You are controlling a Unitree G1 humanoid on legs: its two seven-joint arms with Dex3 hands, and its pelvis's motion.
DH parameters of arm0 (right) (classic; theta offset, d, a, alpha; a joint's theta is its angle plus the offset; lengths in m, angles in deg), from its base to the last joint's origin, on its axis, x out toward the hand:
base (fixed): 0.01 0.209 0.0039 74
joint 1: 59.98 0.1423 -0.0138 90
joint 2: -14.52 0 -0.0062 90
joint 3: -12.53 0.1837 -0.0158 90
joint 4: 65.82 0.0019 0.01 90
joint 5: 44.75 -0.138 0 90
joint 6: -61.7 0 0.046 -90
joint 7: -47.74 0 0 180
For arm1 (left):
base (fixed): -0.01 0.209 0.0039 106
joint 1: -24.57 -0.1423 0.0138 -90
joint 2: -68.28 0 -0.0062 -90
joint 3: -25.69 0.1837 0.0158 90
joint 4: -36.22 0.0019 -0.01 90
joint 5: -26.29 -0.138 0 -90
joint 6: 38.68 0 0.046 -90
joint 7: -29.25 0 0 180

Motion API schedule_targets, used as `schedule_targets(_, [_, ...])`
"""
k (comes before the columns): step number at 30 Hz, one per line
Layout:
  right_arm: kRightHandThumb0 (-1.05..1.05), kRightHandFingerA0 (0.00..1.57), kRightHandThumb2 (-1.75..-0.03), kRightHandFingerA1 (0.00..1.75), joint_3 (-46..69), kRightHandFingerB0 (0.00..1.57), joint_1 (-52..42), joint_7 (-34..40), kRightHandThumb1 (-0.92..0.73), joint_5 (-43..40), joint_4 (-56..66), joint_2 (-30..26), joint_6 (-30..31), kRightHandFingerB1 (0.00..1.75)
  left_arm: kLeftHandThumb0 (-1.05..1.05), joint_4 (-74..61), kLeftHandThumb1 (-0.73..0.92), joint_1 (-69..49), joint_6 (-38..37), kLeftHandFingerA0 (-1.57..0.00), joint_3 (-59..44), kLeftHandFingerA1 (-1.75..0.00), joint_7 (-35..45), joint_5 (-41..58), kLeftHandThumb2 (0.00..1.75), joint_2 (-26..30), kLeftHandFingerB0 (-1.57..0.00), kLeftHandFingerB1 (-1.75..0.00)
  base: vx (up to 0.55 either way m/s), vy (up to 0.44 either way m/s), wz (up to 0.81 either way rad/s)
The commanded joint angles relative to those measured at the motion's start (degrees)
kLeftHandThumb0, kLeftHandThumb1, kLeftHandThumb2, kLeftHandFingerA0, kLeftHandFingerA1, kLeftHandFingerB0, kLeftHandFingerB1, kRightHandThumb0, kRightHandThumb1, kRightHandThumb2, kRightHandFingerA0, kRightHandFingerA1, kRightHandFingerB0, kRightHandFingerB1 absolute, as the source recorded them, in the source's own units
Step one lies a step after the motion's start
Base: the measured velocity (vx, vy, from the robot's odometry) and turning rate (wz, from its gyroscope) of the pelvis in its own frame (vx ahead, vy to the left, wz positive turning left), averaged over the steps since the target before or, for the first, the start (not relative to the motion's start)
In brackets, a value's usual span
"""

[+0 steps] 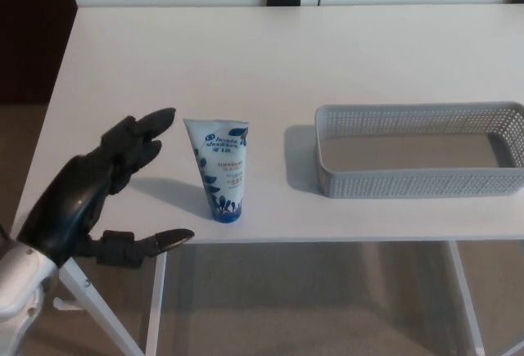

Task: The robot walks towards a table in front, picks a shampoo with left hand and puts it in a small grey container

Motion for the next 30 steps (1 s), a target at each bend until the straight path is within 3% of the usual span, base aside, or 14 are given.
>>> schedule_targets(1, [-0.3,0.71,-0.59,0.45,0.86,0.58,-0.46,-0.6,-0.66,-0.9,-0.08,-0.55,0.04,0.4,-0.4,0.05,0.41,-0.33,1.15,-0.03,0.3,-0.28,1.74,0.99,0.63,-0.74,-0.06,-0.22,0.0,0.0,0.0])
schedule_targets(5, [-0.3,0.71,-0.59,0.45,1.12,0.58,-0.53,-0.71,-0.65,-0.95,-0.06,-0.44,-0.06,0.4,-0.4,0.5,0.46,0.11,1.99,-0.03,-0.11,-0.28,2.17,1.79,0.54,-1.46,-0.03,-0.25,0.0,0.0,0.0])
schedule_targets(6, [-0.29,0.72,-0.59,0.46,1.57,0.58,-0.57,-0.99,-0.66,-1.4,-0.02,-0.4,-0.18,0.41,-0.39,0.71,0.3,0.52,2.71,0.0,-0.26,-0.35,2.1,2.21,0.72,-1.88,0.0,-0.3,0.0,0.0,0.0])
schedule_targets(10, [-0.29,0.72,-0.59,0.46,2.43,0.58,-0.59,-1.45,-0.66,-1.74,0.05,-0.39,-0.3,0.41,-0.39,0.74,0.3,0.9,3.48,0.0,-0.48,-0.35,2.04,2.34,0.72,-2.37,0.0,-0.3,0.0,0.0,0.0])
schedule_targets(11, [-0.29,0.71,-0.59,0.45,2.71,0.59,-0.46,-1.48,-0.66,-1.79,0.07,-0.45,-0.41,0.41,-0.42,1.8,0.41,1.94,4.31,-0.05,-0.85,-0.29,1.66,3.39,0.63,-3.51,-0.06,-0.19,0.0,0.0,0.0])
schedule_targets(16, [-0.28,0.71,-0.59,0.46,3.24,0.59,-0.53,-1.65,-0.67,-1.85,0.1,-0.41,-0.62,0.41,-0.39,2.86,0.45,2.92,5.84,-0.04,-1.72,-0.29,1.86,4.36,0.54,-5.31,-0.02,-0.24,0.0,0.0,0.0])
schedule_targets(17, [-0.28,0.71,-0.59,0.46,3.22,0.59,-0.65,-1.36,-0.67,-1.79,0.01,-0.21,-0.56,0.41,-0.41,4.85,0.29,3.38,5.3,0.0,-1.42,-0.34,1.69,4.67,0.71,-6.74,0.0,-0.24,0.0,0.0,0.0])
schedule_targets(19, [-0.28,0.71,-0.59,0.46,3.19,0.58,-0.75,-1.34,-0.67,-1.74,0.01,-0.21,-0.86,0.41,-0.42,5.39,0.29,3.6,5.7,-0.01,-1.16,-0.34,1.25,4.06,0.7,-7.41,0.0,-0.22,0.0,0.0,0.0])
schedule_targets(20, [-0.29,0.72,-0.59,0.45,3.0,0.58,-1.09,-1.14,-0.68,-1.6,0.06,0.06,-0.77,0.41,-0.37,4.99,0.44,2.91,6.37,-0.06,-0.68,-0.28,0.66,3.35,0.55,-7.85,0.0,-0.21,0.0,0.0,0.0])
schedule_targets(21, [-0.29,0.72,-0.59,0.45,2.98,0.59,-1.12,-1.05,-0.67,-1.59,0.06,0.14,-0.74,0.41,-0.41,5.06,0.29,2.78,6.38,-0.01,-0.52,-0.34,0.38,2.86,0.7,-8.08,0.0,-0.24,0.0,0.0,0.0])
schedule_targets(22, [-0.31,0.73,-0.59,0.46,2.95,0.58,-1.09,-1.02,-0.65,-1.56,0.05,0.14,-0.67,0.41,-0.38,5.36,0.44,2.71,6.15,-0.07,-0.37,-0.29,0.16,2.56,0.55,-8.47,-0.01,-0.21,0.0,0.0,0.0])
schedule_targets(23, [-0.31,0.73,-0.59,0.46,2.93,0.58,-1.06,-1.01,-0.65,-1.52,0.05,0.11,-0.59,0.41,-0.38,5.69,0.44,2.66,5.91,-0.07,-0.26,-0.29,0.01,2.4,0.55,-8.88,-0.01,-0.21,0.0,0.0,0.0])
schedule_targets(24, [-0.31,0.73,-0.59,0.46,2.95,0.58,-1.05,-1.02,-0.65,-1.54,0.05,0.1,-0.57,0.41,-0.43,5.85,0.3,2.69,5.97,-0.01,-0.13,-0.35,-0.07,2.2,0.71,-9.12,0.0,-0.23,0.0,0.0,0.0])
schedule_targets(30, [-0.3,0.73,-0.59,0.46,3.18,0.59,-0.57,-1.1,-0.66,-1.75,0.26,-0.06,-0.72,0.41,-0.44,7.21,0.3,3.29,5.41,-0.01,0.1,-0.34,-0.23,2.13,0.71,-10.25,0.0,-0.23,0.0,0.0,0.0])
